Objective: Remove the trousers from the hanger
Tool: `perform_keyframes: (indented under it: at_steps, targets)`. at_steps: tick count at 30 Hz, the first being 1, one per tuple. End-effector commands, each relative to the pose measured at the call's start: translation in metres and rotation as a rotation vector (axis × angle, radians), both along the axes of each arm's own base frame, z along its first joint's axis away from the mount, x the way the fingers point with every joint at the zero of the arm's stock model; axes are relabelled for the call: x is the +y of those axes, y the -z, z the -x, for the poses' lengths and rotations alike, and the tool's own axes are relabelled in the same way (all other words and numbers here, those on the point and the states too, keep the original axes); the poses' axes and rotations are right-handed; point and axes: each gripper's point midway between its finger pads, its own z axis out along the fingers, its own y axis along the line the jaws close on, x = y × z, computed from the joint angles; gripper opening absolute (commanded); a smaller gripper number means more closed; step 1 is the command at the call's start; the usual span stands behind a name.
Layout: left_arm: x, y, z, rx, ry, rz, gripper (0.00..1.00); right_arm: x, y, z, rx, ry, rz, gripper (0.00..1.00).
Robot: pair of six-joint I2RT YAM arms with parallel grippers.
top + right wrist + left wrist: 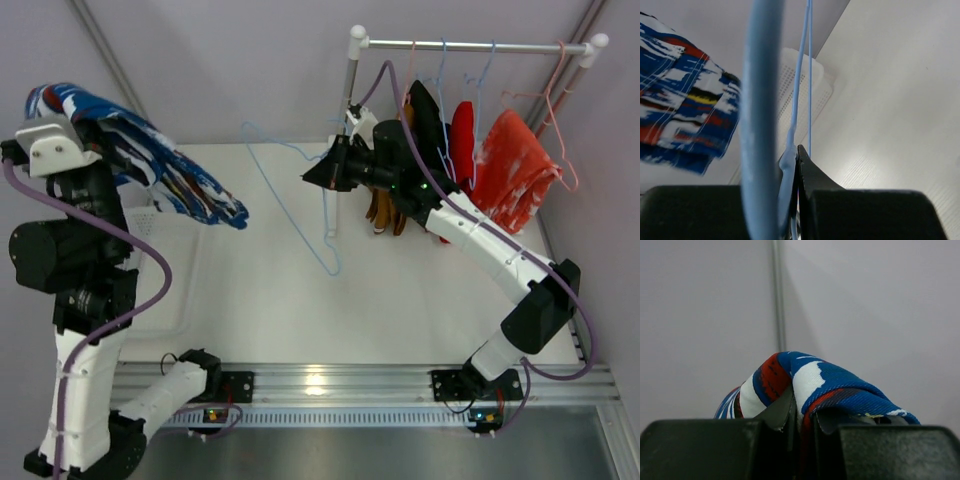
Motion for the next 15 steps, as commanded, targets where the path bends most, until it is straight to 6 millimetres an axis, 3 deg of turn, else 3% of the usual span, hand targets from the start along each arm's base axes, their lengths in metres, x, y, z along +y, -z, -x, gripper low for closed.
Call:
perform_keyframes:
  at_steps: [1, 6, 9, 12, 14, 15]
  targets:
    - [0.055, -0.018, 0.075, -0.204, -0.202, 0.064, 0.00, -0.005, -0.032, 0.012, -0.082, -0.010, -0.031, 0.00]
    - [0.093, 0.025, 0.109, -0.168, -0.440, 0.077, 0.00, -0.005, -0.032, 0.014, -0.079, -0.017, -0.033, 0.00]
    - [0.110, 0.060, 0.124, -0.114, -0.589, 0.067, 0.00, -0.005, -0.033, 0.016, -0.079, -0.022, -0.032, 0.00]
    - [0.124, 0.112, 0.131, -0.029, -0.721, 0.045, 0.00, -0.004, -0.035, 0.017, -0.079, -0.031, -0.034, 0.00]
    - [0.129, 0.134, 0.132, 0.007, -0.774, 0.038, 0.00, -0.003, -0.034, 0.017, -0.076, -0.035, -0.035, 0.00]
    - [0.133, 0.144, 0.143, 0.009, -0.820, 0.043, 0.00, -0.002, -0.033, 0.017, -0.071, -0.039, -0.035, 0.00]
